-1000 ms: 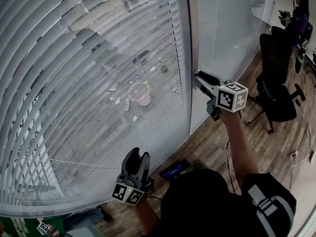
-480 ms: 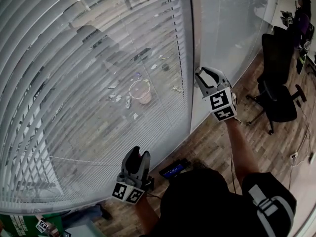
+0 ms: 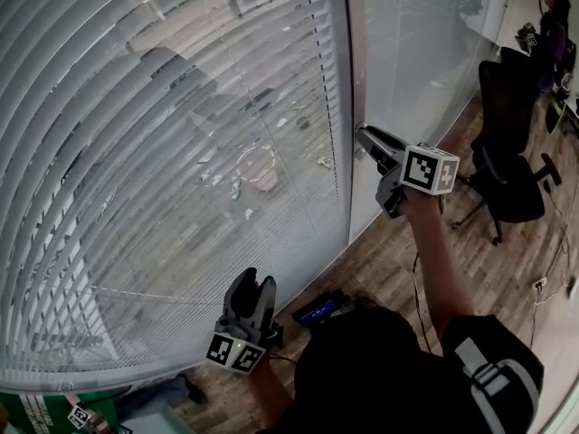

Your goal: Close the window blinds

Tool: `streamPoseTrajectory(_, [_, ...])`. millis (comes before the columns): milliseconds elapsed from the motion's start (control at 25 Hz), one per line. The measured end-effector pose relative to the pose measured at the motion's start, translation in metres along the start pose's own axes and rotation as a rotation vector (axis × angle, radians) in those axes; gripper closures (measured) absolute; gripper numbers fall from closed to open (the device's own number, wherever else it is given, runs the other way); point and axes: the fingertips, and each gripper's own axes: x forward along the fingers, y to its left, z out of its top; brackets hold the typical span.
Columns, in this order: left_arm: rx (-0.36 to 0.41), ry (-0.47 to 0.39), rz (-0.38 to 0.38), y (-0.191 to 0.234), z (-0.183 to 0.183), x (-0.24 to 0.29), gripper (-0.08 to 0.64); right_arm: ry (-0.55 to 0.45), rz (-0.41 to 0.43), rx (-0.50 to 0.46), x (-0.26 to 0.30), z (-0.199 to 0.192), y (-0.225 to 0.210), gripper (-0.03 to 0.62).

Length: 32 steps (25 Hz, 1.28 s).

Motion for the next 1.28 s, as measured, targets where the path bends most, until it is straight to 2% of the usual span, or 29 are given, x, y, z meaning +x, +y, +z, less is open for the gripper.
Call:
streamPoseTrajectory(40, [0.001,0.001,-0.001,0.0,0.0,0.0,0.387,-0.006,0.01,-0.004,0.0,0.0,0.0,0.463])
streamPoseTrajectory(80, [0.001,0.003,-0.002,0.0,-0.001,0.001,0.387,-0.004,0.012,-0.047,0.001,-0.002,0.0,0.463])
streamPoseTrajectory(120, [0.002,0.004,-0.001,0.0,-0.001,0.001,0.387,0.006,0.0,-0.133,0.001,-0.004,0.001,0.463])
streamPoseTrajectory(280, [0.002,0.011,0.0,0.0,-0.002,0.001,0.387,0.074,-0.187,-0.703,-0.003,-0.007,0.004,0.462])
streamPoseTrajectory(320, [0.002,0.013,-0.002,0.0,-0.002,0.002,0.387,0.086,-0.227,-0.816,-0.003,-0.006,0.006,0.462])
streamPoseTrajectory(400, [0.003,0.018,-0.006,-0.001,-0.001,0.005,0.387,0.102,-0.265,-0.952,-0.001,-0.004,0.01,0.462])
streamPoseTrajectory(480, [0.003,0.022,-0.009,-0.003,-0.003,0.006,0.387,0.109,-0.266,-0.999,0.002,-0.003,0.012,0.462])
streamPoseTrajectory(600, [0.003,0.022,-0.011,-0.007,-0.005,0.005,0.387,0.114,-0.248,-0.983,0.0,-0.003,0.012,0.463])
streamPoseTrajectory(720, [0.005,0.018,-0.013,-0.008,-0.005,0.003,0.387,0.101,-0.218,-0.858,-0.002,-0.003,0.011,0.465])
streamPoseTrajectory(800, [0.007,0.015,-0.015,-0.009,-0.004,0.003,0.387,0.085,-0.181,-0.705,-0.002,-0.002,0.009,0.466])
streamPoseTrajectory(960, [0.01,0.015,-0.019,-0.011,-0.004,0.004,0.387,0.052,-0.079,-0.324,-0.003,-0.003,0.001,0.466])
streamPoseTrajectory(1080, [0.012,0.017,-0.018,-0.013,-0.006,0.003,0.387,0.031,-0.014,-0.137,-0.004,-0.005,-0.001,0.466])
streamPoseTrajectory(1160, [0.013,0.017,-0.016,-0.013,-0.004,0.002,0.387,0.019,0.017,-0.081,-0.003,-0.004,0.001,0.466])
streamPoseTrajectory(1200, [0.014,0.017,-0.015,-0.012,-0.003,0.002,0.387,0.016,0.024,-0.091,-0.002,-0.004,0.002,0.466])
streamPoseTrajectory(1240, [0.014,0.018,-0.014,-0.012,-0.003,0.003,0.387,0.018,0.021,-0.139,-0.001,-0.004,0.004,0.466])
streamPoseTrajectory(1280, [0.014,0.018,-0.014,-0.011,-0.003,0.004,0.387,0.027,0.004,-0.23,-0.002,-0.005,0.004,0.466])
